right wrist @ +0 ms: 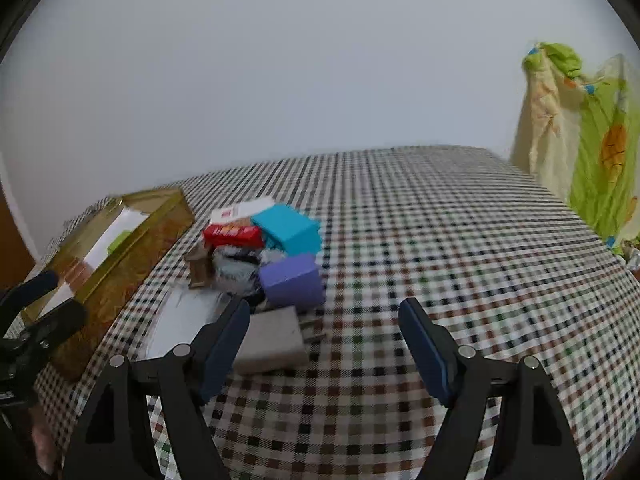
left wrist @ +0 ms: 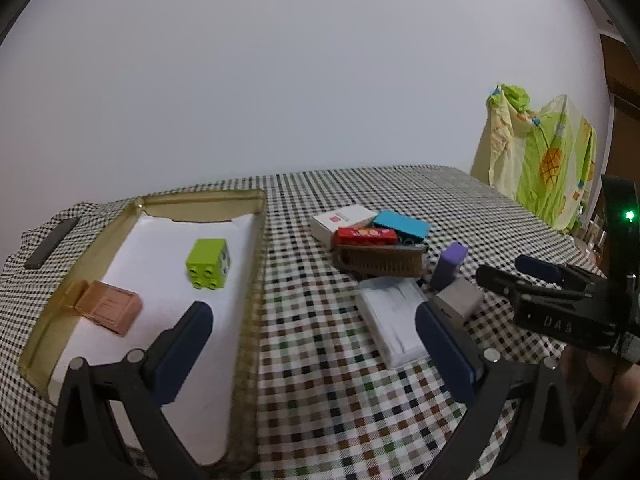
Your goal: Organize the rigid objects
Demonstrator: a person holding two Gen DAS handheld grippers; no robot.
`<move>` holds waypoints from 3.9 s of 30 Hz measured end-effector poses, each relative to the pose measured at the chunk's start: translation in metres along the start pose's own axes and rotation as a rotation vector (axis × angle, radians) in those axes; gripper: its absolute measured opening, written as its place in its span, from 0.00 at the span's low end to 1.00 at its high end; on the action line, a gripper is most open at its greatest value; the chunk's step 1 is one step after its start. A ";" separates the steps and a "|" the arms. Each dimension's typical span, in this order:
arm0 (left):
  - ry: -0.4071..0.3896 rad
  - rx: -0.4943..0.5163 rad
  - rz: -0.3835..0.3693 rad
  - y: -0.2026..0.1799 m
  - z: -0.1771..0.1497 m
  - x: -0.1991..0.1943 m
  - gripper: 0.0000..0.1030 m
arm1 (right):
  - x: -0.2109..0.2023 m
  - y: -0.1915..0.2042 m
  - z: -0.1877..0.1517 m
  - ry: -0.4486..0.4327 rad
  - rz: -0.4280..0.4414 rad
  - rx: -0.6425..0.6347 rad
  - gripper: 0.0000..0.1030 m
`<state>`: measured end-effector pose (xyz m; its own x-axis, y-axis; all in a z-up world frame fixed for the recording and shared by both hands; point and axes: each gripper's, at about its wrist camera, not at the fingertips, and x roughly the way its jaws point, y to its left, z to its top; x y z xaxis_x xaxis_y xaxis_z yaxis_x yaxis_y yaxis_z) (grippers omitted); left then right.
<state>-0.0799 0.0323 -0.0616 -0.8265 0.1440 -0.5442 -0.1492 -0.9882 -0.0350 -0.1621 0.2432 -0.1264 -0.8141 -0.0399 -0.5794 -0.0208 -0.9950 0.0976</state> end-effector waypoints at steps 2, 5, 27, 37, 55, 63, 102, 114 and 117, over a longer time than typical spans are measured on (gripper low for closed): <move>0.007 0.000 0.001 -0.001 -0.001 0.003 1.00 | 0.005 0.004 0.000 0.024 0.001 -0.023 0.76; 0.015 0.004 0.003 -0.002 -0.001 0.006 1.00 | 0.012 0.011 -0.001 0.069 0.020 -0.044 0.76; 0.045 0.019 -0.029 -0.017 0.000 0.017 1.00 | 0.025 0.015 -0.003 0.157 0.111 -0.060 0.64; 0.069 0.037 -0.047 -0.033 0.003 0.028 1.00 | 0.006 0.007 0.006 0.049 0.055 -0.033 0.64; 0.209 0.026 -0.097 -0.051 0.012 0.070 1.00 | -0.001 -0.008 0.018 -0.076 0.050 0.038 0.64; 0.291 0.050 -0.100 -0.056 0.010 0.087 0.78 | -0.003 -0.006 0.017 -0.087 0.041 0.041 0.64; 0.025 0.004 -0.094 -0.047 0.025 0.044 0.52 | -0.019 -0.004 0.018 -0.197 0.011 0.043 0.64; -0.063 0.013 -0.064 -0.043 0.023 0.027 0.52 | -0.023 0.002 0.017 -0.233 0.011 0.040 0.64; -0.074 0.009 -0.061 -0.042 0.022 0.024 0.52 | -0.024 0.004 0.017 -0.238 0.011 0.038 0.64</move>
<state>-0.1054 0.0784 -0.0551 -0.8533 0.2074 -0.4783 -0.2050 -0.9770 -0.0579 -0.1522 0.2414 -0.0986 -0.9280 -0.0240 -0.3717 -0.0288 -0.9903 0.1359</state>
